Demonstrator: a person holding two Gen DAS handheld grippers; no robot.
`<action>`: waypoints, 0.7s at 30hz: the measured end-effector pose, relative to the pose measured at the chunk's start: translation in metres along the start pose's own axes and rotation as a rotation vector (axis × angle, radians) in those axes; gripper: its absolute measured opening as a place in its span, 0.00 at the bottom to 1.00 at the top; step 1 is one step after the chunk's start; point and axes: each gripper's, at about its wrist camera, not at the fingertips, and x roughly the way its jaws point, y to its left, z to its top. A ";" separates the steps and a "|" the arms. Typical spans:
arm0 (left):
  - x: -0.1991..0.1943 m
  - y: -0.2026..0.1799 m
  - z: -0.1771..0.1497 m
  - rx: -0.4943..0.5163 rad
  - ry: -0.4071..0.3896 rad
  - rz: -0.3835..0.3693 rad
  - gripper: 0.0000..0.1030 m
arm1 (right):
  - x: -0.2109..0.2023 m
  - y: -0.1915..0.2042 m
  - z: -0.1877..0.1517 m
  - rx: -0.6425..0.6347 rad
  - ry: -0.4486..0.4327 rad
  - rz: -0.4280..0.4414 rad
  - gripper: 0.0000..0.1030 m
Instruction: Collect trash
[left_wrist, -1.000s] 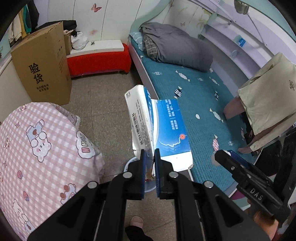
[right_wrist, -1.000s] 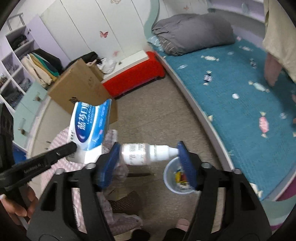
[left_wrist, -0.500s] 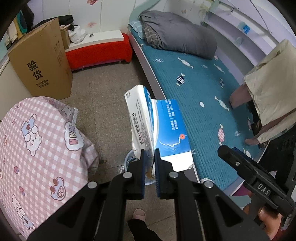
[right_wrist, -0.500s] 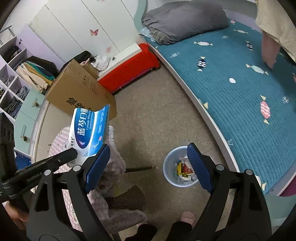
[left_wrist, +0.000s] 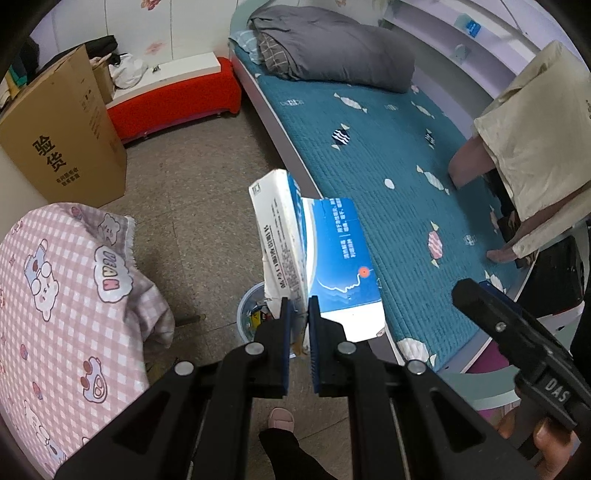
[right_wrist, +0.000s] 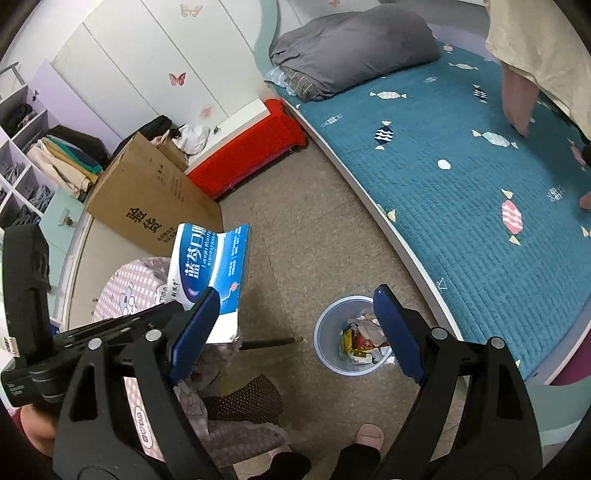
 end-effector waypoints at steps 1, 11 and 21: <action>0.001 -0.003 0.001 0.009 0.000 0.001 0.08 | -0.002 -0.002 0.000 0.003 -0.006 0.002 0.81; 0.005 -0.003 0.003 0.007 0.010 0.037 0.64 | -0.013 -0.010 -0.004 0.022 -0.024 -0.016 0.81; -0.073 0.025 -0.027 -0.018 -0.127 0.100 0.76 | -0.053 0.052 -0.027 -0.071 -0.073 -0.033 0.81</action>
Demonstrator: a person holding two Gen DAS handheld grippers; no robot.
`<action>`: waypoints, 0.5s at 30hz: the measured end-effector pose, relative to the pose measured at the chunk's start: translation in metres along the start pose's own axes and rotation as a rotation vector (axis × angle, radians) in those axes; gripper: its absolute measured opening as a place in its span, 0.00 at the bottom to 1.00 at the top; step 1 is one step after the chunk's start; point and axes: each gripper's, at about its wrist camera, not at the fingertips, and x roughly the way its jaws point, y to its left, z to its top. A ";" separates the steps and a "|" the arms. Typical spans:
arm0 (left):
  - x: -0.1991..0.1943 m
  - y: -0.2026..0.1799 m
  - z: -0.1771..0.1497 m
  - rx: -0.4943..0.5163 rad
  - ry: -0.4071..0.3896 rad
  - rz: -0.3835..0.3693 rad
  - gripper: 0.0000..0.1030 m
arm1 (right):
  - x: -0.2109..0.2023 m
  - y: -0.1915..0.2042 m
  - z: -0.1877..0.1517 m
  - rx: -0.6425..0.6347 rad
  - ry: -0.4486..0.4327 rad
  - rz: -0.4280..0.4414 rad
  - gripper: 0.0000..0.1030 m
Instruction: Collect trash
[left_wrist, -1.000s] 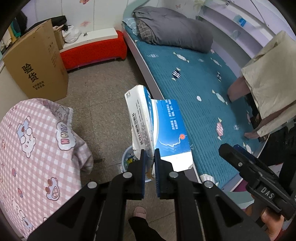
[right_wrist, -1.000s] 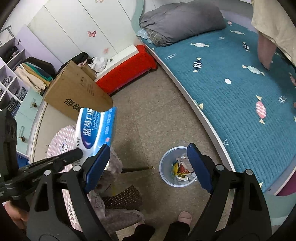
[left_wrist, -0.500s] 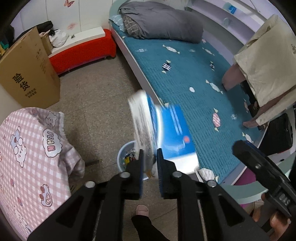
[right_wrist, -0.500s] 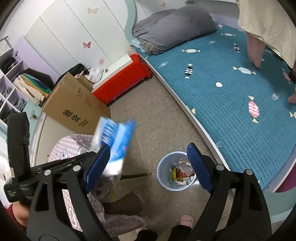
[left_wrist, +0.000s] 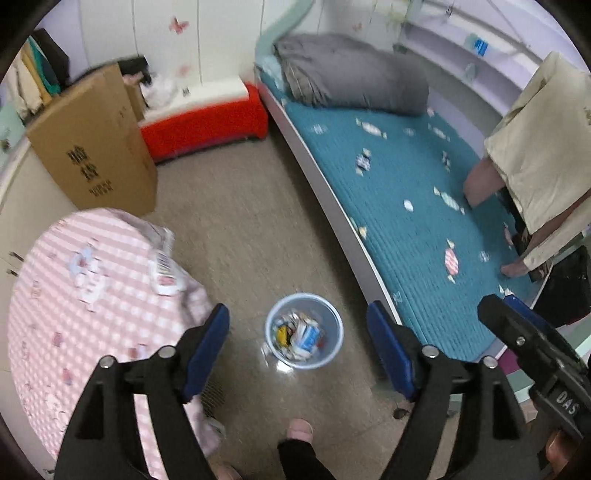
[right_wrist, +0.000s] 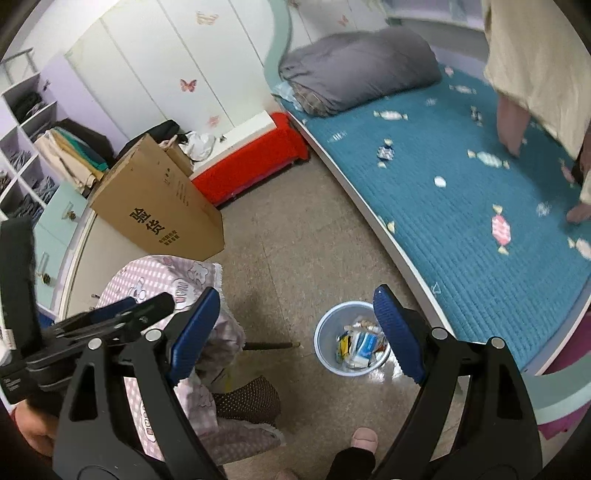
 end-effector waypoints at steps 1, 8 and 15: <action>-0.017 0.007 -0.003 0.003 -0.026 0.002 0.77 | -0.005 0.006 -0.001 -0.007 -0.008 0.001 0.81; -0.129 0.058 -0.038 0.007 -0.224 0.052 0.83 | -0.083 0.083 -0.030 -0.106 -0.146 -0.005 0.83; -0.248 0.098 -0.096 0.062 -0.411 0.047 0.89 | -0.174 0.157 -0.083 -0.181 -0.320 -0.032 0.87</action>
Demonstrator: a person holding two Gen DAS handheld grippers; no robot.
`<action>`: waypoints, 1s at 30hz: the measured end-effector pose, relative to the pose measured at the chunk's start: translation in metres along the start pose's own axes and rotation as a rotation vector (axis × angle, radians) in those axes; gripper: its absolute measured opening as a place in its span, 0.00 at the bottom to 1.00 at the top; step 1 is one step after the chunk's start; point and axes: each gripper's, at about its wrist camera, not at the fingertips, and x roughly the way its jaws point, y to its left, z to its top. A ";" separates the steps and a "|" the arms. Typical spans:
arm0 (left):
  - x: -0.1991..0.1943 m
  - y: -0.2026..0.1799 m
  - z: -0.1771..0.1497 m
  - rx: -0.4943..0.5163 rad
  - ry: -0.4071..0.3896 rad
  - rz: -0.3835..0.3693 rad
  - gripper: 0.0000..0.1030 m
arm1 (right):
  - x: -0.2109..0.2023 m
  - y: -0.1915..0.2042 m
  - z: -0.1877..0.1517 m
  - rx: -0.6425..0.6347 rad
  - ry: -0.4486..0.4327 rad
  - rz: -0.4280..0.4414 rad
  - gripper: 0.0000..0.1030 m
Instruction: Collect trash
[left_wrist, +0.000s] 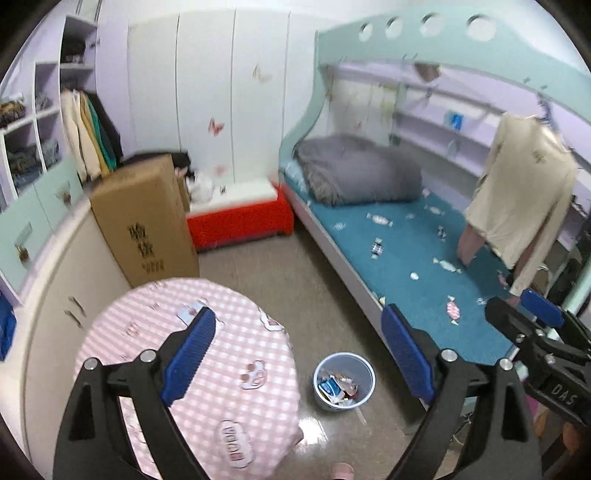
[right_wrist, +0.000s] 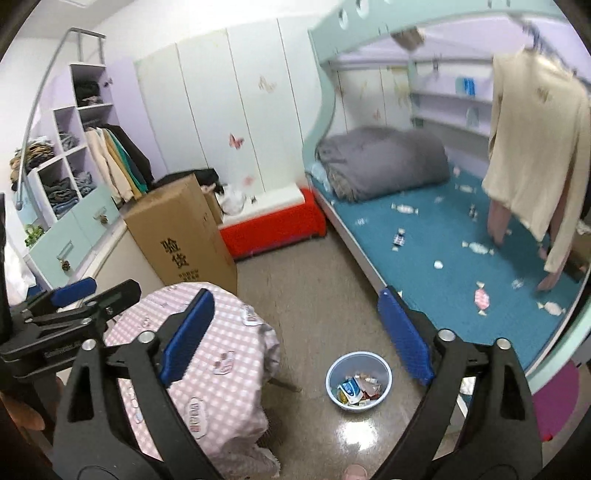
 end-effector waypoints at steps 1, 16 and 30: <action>-0.015 0.005 -0.003 0.001 -0.011 0.002 0.90 | -0.018 0.012 -0.005 0.002 -0.022 0.001 0.88; -0.171 0.057 -0.050 -0.013 -0.162 -0.044 0.94 | -0.146 0.083 -0.049 -0.032 -0.152 -0.071 0.91; -0.222 0.051 -0.051 0.028 -0.275 0.000 0.94 | -0.190 0.084 -0.051 -0.047 -0.226 -0.090 0.92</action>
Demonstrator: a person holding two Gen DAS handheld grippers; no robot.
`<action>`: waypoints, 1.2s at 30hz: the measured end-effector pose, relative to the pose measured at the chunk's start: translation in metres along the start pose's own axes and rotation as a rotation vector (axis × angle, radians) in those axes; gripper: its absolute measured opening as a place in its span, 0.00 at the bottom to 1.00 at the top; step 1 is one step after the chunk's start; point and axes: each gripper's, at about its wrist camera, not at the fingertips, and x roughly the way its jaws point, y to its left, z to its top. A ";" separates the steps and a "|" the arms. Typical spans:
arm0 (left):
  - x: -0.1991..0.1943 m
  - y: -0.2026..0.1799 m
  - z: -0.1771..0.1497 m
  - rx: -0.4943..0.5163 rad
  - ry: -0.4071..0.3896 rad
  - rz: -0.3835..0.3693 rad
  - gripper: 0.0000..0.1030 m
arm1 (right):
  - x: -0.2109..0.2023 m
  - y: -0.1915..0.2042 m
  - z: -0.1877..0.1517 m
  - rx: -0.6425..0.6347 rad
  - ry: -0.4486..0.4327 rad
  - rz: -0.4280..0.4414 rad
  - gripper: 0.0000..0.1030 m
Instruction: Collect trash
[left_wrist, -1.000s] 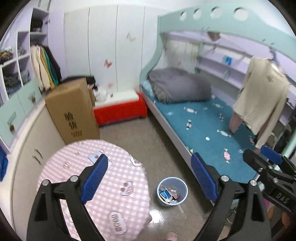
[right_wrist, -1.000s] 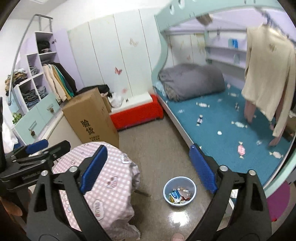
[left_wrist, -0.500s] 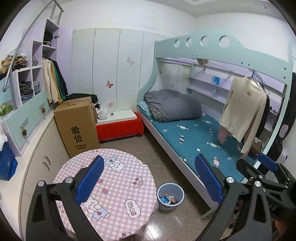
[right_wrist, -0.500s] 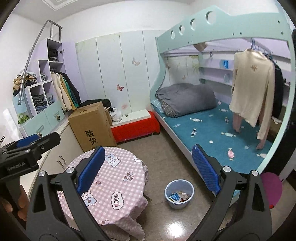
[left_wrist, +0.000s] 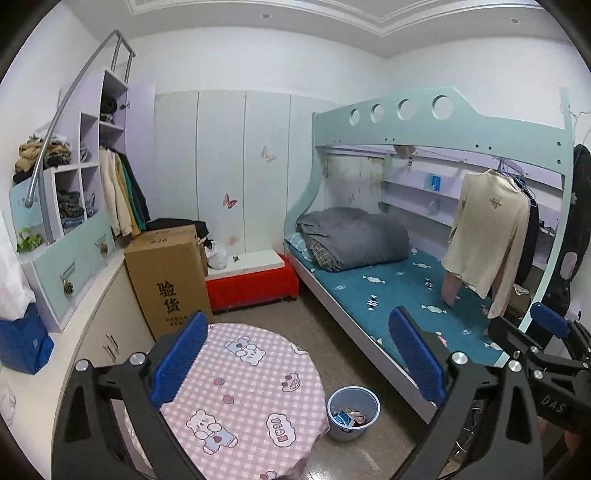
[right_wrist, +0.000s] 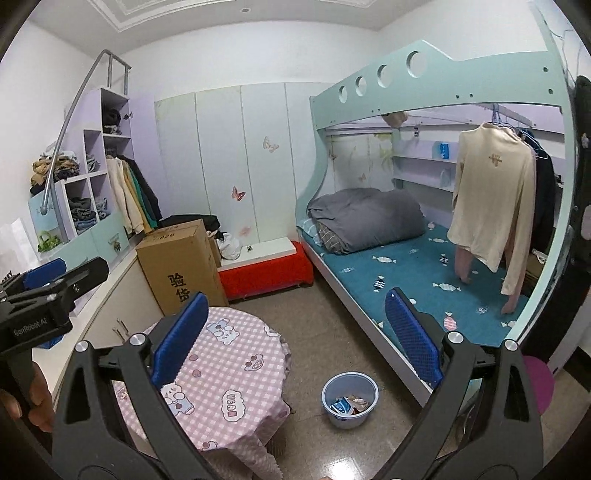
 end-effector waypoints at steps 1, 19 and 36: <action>-0.001 -0.003 0.001 0.005 -0.003 -0.003 0.94 | -0.002 -0.001 0.001 0.003 -0.003 -0.002 0.92; -0.008 -0.007 0.006 -0.013 -0.016 -0.023 0.94 | -0.007 -0.001 0.005 -0.003 0.006 0.008 0.92; -0.004 -0.016 0.007 0.015 -0.020 -0.037 0.94 | -0.002 -0.012 0.004 0.026 0.028 0.022 0.92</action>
